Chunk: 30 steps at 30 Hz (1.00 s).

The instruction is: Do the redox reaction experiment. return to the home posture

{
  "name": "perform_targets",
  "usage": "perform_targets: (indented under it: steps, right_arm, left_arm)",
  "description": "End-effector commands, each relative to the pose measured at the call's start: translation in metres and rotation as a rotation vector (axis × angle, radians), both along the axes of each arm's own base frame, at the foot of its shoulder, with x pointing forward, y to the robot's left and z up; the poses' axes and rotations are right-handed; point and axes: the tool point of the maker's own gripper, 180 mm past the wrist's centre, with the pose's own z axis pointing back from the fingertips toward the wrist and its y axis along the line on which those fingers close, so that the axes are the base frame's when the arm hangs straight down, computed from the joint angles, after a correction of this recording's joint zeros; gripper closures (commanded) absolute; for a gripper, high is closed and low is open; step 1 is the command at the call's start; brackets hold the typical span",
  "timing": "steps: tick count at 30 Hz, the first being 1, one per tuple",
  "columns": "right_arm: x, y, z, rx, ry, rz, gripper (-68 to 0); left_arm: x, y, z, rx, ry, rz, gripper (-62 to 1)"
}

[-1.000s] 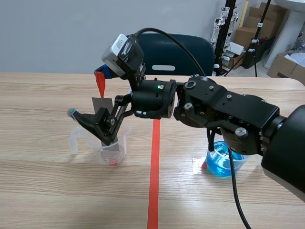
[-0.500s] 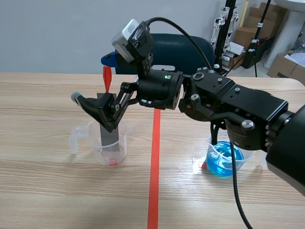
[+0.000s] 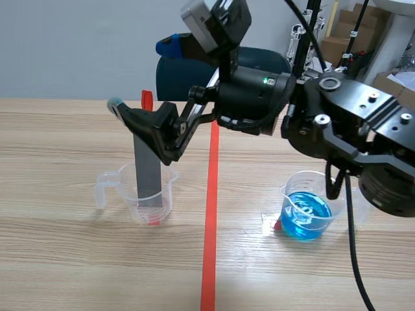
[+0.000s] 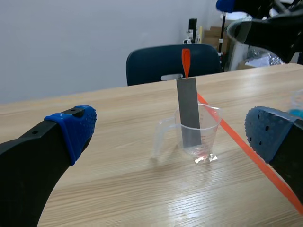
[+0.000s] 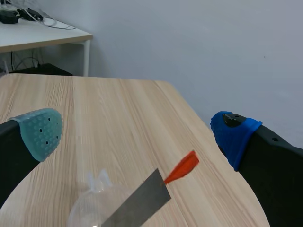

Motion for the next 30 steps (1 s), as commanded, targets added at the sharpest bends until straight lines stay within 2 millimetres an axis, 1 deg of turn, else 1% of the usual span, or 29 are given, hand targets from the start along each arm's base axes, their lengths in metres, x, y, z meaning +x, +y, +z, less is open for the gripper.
perform_targets:
  steps: [1,4,9,13,16,18,21,24,27,30]
  right_arm:
    - [-0.001,-0.009,0.013,0.036,-0.024,-0.027,-67.9]
    - [-0.011,-0.025,0.017,0.041,-0.028,-0.07,-67.9]
    - [-0.03,-0.055,0.012,0.033,-0.003,-0.156,-67.9]
    - [-0.038,-0.084,0.008,0.016,0.007,-0.277,-67.9]
    - [-0.046,-0.105,-0.003,-0.038,0.019,-0.338,-67.9]
    - [-0.052,-0.118,-0.01,-0.06,0.028,-0.366,-67.9]
    - [-0.063,-0.136,-0.013,-0.055,0.027,-0.397,-67.9]
    - [-0.074,-0.153,-0.015,-0.043,0.029,-0.42,-67.9]
    - [-0.085,-0.169,-0.015,-0.037,0.035,-0.444,-67.9]
    - [-0.093,-0.181,-0.021,-0.056,0.059,-0.47,-67.9]
  left_arm:
    - [0.004,-0.006,0.01,-0.011,-0.022,-0.014,-62.3]
    - [0.01,-0.014,0.015,-0.004,-0.013,-0.026,-62.3]
    - [0.024,-0.026,0.02,0.022,0.003,-0.055,-62.3]
    - [0.039,-0.03,0.013,0.057,0.038,-0.06,-62.3]
    - [0.047,-0.033,0.003,0.074,0.085,-0.065,-62.3]
    - [0.05,-0.039,-0.001,0.078,0.101,-0.089,-62.3]
    - [0.052,-0.049,-0.001,0.084,0.106,-0.142,-62.3]
    - [0.053,-0.058,0.002,0.092,0.1,-0.196,-62.3]
    - [0.055,-0.063,0.01,0.069,0.087,-0.229,-62.3]
    - [0.058,-0.066,0.014,0.056,0.097,-0.25,-62.3]
